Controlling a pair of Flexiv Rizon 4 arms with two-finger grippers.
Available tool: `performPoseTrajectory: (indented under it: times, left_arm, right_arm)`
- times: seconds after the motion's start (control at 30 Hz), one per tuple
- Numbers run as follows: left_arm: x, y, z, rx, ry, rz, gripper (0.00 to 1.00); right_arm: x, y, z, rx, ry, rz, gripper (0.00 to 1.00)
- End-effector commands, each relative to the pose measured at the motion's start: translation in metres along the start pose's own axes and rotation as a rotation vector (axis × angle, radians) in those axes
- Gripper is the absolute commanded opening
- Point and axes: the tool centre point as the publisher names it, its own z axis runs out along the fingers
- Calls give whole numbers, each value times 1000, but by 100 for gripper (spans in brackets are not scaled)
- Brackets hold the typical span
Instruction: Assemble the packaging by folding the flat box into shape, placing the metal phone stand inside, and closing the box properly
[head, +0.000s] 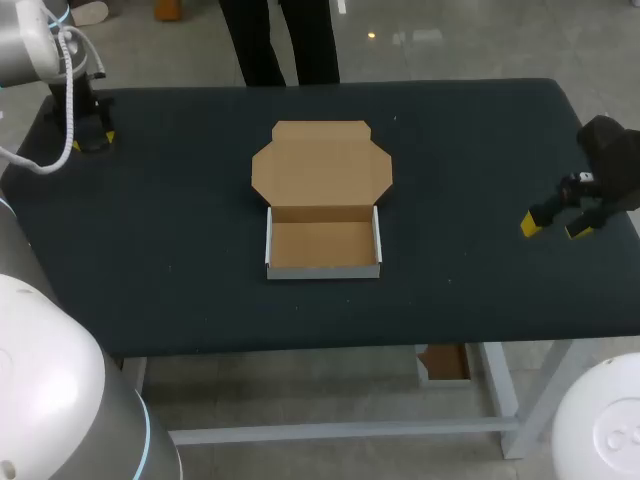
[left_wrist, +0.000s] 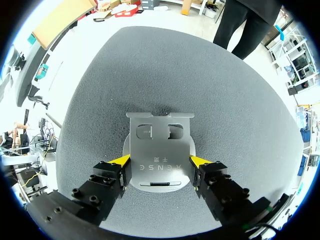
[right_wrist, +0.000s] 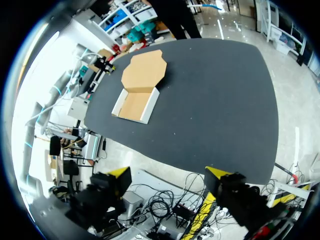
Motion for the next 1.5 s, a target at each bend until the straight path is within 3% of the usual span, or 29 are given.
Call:
performPoseTrajectory:
  times: [0.03,0.43,1.07,1.2,1.5]
  left_arm:
    - [0,-5,1,-19,2,5,0]
    - [0,4,-12,18,13,29,0]
    - [6,52,-57,68,27,86,0]
    - [6,66,-70,73,36,103,0]
    - [10,99,-94,95,51,153,0]
  right_arm:
    - [0,0,-2,3,1,0,100]
    - [0,0,-2,3,1,0,100]
    - [0,0,-2,3,1,0,100]
    - [-3,6,3,-61,82,-142,100]
    - [-5,17,2,-122,153,-552,100]
